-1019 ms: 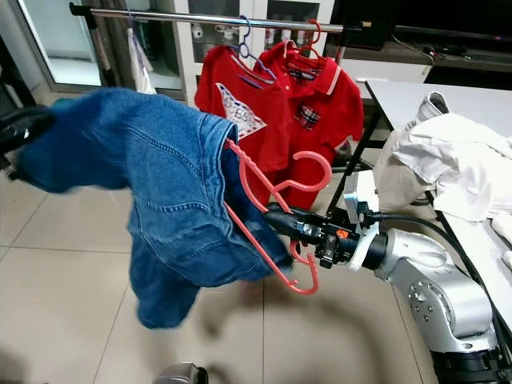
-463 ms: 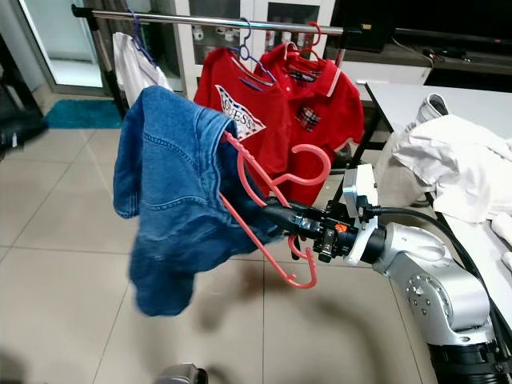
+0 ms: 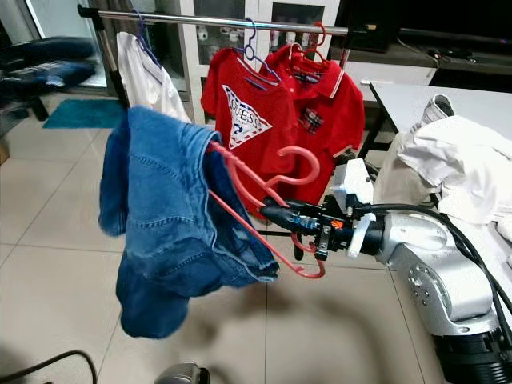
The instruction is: Hang hanger
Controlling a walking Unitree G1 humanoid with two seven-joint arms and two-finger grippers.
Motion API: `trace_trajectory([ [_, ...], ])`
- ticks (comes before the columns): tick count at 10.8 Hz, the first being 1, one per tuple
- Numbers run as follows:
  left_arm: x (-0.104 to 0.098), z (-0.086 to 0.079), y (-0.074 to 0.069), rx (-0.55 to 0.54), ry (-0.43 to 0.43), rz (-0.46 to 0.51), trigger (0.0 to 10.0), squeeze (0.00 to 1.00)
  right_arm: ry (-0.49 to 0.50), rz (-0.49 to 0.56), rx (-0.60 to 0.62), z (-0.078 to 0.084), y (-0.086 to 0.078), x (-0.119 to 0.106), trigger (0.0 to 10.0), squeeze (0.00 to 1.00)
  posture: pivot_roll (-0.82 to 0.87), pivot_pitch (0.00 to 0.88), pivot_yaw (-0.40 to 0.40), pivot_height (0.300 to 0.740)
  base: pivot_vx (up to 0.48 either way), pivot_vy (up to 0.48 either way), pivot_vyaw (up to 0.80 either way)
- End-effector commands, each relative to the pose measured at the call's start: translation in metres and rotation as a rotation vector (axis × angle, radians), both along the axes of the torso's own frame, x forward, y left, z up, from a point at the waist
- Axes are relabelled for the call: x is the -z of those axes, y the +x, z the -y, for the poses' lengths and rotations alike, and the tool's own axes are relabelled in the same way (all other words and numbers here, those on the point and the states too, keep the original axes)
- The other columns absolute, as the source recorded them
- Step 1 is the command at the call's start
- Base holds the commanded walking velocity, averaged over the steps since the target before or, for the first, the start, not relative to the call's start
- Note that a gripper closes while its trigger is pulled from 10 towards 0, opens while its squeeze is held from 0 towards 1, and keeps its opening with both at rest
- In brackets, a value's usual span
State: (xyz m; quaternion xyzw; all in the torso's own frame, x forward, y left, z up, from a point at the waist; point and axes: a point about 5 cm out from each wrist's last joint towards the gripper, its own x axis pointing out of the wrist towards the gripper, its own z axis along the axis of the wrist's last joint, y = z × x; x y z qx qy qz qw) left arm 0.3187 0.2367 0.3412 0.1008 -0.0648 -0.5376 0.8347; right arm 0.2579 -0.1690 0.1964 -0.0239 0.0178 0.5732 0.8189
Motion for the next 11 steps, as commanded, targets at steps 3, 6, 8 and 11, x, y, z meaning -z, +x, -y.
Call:
trace_trajectory([
  [3,0.006,0.02,0.007,0.188,0.14,-0.163,10.0,0.0,-0.07,0.096,-0.043,-0.007,-0.004,-0.012,10.0,0.0,0.18,0.014,0.033,0.74,0.0,0.0,0.0],
  [6,0.028,0.044,0.019,0.318,0.191,-0.311,10.0,0.0,-0.142,0.117,-0.086,-0.015,-0.007,-0.008,10.0,0.0,0.17,0.013,0.04,0.74,0.0,0.0,0.0],
  [8,0.05,0.061,0.018,0.398,0.289,-0.335,10.0,0.0,-0.177,0.129,-0.11,-0.018,-0.008,-0.007,10.0,0.0,0.16,0.016,0.039,0.74,0.0,0.0,0.0],
  [11,0.064,0.074,0.017,0.465,0.325,-0.379,10.0,0.0,-0.195,0.141,-0.125,-0.02,-0.008,-0.008,10.0,0.0,0.16,0.022,0.045,0.74,0.0,0.0,0.0],
])
